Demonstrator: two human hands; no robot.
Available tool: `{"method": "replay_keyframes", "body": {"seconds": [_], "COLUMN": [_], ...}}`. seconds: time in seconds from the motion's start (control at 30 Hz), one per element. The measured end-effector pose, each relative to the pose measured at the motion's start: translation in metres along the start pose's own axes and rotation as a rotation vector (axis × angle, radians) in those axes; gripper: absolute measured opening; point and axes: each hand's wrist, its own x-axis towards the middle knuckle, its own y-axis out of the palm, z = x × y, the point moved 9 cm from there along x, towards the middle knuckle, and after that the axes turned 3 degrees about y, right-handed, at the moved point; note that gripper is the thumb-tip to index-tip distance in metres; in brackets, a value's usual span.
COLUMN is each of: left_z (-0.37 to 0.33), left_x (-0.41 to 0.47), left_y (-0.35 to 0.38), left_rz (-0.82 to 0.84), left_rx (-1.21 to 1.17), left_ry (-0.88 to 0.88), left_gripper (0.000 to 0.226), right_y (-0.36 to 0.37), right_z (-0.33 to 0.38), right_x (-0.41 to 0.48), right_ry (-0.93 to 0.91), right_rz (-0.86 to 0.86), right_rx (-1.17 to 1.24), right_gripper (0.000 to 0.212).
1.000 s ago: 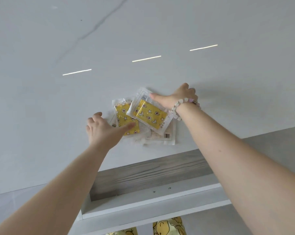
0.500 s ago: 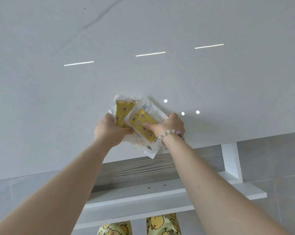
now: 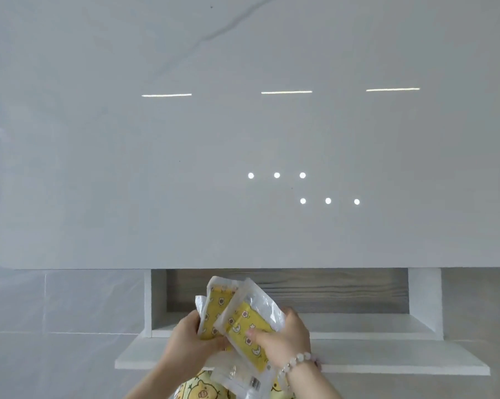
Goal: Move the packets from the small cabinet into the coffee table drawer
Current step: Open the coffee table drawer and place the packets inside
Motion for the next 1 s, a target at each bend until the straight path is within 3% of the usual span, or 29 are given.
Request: {"method": "replay_keyframes", "body": {"seconds": [0.2,0.3,0.4,0.5,0.63,0.8,1.0], "left_z": [0.011,0.018,0.034,0.051,0.061,0.045,0.012], "left_x": [0.078,0.115,0.140,0.151,0.161,0.155,0.131], "left_y": [-0.017,-0.031,-0.043,-0.051,-0.058,-0.065,-0.055], "left_rz": [-0.124,-0.126,-0.106,-0.133,-0.194,-0.395,-0.393], "left_rx": [0.069,0.103,0.118,0.142,0.131,0.261,0.562], "left_ry": [-0.043,-0.052,-0.072,-0.100,-0.070,0.073,0.268], "left_gripper": [0.016,0.016,0.019,0.019,0.032,0.039,0.053], "right_y": [0.038,0.061,0.082,0.087,0.083,0.085,0.082], "right_z": [0.045,0.058,0.062,0.070,0.071,0.084,0.094], "right_x": [0.075,0.109,0.125,0.129,0.131,0.126,0.108], "right_ry": [-0.096,-0.127,-0.157,-0.231,-0.292,-0.354,-0.353], "right_rz": [0.053,0.113,0.138,0.068,-0.096,-0.233,-0.203], "right_rx": [-0.209,-0.410,-0.561,-0.605,-0.606,-0.678,-0.926], "right_gripper": [0.048,0.017,0.022,0.010,0.028,0.027,0.037]}}
